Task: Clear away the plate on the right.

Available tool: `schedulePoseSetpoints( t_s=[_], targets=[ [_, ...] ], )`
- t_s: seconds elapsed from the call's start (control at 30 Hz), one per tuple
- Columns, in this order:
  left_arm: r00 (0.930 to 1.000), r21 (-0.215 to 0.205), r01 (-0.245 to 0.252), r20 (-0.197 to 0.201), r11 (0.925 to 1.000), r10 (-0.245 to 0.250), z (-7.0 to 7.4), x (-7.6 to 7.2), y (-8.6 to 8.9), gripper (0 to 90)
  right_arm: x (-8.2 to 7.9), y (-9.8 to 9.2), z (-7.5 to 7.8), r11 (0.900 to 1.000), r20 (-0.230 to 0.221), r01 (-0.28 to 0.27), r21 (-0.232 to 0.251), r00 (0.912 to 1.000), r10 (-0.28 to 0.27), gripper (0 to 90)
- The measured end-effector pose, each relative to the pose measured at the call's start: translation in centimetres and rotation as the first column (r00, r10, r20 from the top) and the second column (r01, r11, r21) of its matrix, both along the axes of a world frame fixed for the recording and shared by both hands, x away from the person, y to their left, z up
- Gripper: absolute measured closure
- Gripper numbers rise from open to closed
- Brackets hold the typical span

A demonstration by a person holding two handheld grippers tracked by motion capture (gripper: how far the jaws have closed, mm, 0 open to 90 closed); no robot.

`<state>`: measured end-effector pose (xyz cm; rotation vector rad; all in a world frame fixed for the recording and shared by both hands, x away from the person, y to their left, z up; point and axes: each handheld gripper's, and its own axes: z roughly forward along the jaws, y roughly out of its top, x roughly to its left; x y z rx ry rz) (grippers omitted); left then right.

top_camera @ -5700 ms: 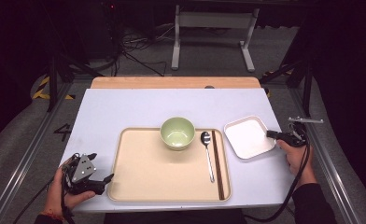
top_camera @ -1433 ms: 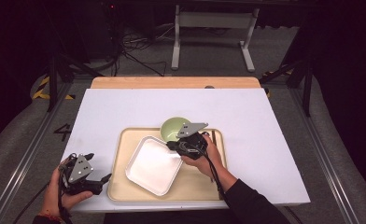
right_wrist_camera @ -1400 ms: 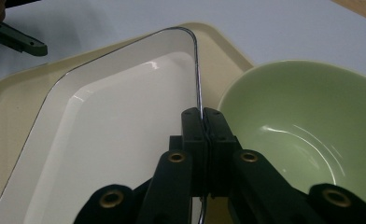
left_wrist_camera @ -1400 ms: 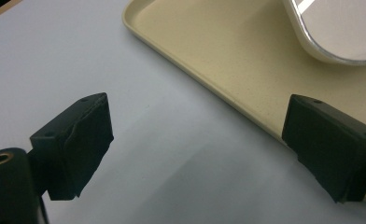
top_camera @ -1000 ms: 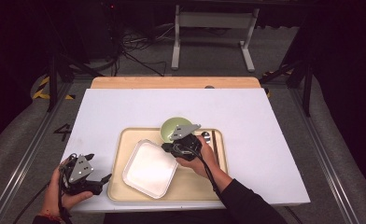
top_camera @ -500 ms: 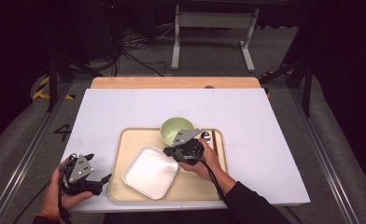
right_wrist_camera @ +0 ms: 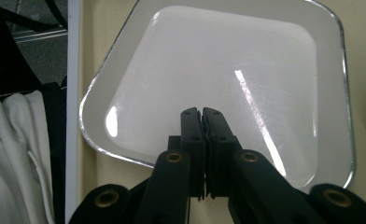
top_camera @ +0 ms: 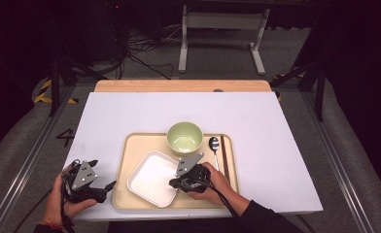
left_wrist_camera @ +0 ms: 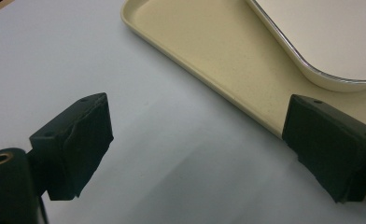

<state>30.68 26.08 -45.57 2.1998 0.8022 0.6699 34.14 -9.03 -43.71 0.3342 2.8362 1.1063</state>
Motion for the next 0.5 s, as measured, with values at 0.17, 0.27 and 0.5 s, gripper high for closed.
schedulePoseSetpoints(
  t_s=[0.17, 0.27, 0.5],
  targets=[
    [1.0, -0.007, -0.003, -0.009, 1.0, 0.003, -0.1, 0.0, 0.0, 9.4, -0.8, 0.2, -0.6, 0.999, -0.019, -0.029, -0.023, 0.9994, 0.028, 88.5],
    [0.9999, -0.007, -0.002, -0.01, 1.0, 0.002, -0.1, 0.0, 0.0, 9.3, -1.2, 0.1, -0.9, 0.999, -0.027, -0.029, -0.03, 0.9992, 0.029, 88.6],
    [1.0, -0.002, 0.003, -0.009, 1.0, -0.003, -0.1, 0.0, 0.0, 9.4, -1.3, -1.9, -0.6, 0.998, -0.03, -0.035, -0.054, 0.999, 0.034, 88.3]
  ],
)
